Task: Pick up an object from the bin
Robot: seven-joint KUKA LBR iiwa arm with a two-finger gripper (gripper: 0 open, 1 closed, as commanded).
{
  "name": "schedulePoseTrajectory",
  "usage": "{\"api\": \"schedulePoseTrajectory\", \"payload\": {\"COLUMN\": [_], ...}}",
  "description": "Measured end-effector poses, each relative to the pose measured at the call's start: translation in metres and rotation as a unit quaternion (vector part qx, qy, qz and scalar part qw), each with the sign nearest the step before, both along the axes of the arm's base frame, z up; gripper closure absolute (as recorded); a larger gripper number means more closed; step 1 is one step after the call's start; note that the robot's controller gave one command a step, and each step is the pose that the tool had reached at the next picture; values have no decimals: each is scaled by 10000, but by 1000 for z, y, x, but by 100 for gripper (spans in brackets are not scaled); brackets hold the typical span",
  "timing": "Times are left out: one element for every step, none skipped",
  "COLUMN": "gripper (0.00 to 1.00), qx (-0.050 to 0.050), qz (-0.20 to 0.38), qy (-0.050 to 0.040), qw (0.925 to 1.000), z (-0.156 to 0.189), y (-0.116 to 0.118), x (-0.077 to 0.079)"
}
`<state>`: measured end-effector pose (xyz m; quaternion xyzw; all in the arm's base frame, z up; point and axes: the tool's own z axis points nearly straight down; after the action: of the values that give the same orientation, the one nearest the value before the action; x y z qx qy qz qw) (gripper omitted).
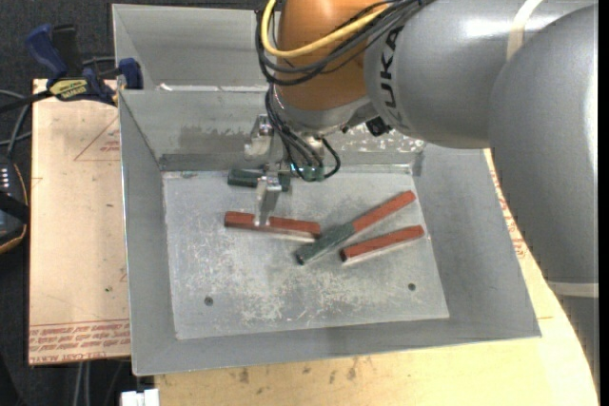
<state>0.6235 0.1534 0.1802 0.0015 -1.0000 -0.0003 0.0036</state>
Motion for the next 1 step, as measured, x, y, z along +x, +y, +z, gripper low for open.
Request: {"api": "schedulePoseTrajectory", "payload": {"gripper": [0], "qx": [4], "qz": [-12], "qy": [-40], "qw": [10000], "z": [5], "y": [-1], "x": [2]}}
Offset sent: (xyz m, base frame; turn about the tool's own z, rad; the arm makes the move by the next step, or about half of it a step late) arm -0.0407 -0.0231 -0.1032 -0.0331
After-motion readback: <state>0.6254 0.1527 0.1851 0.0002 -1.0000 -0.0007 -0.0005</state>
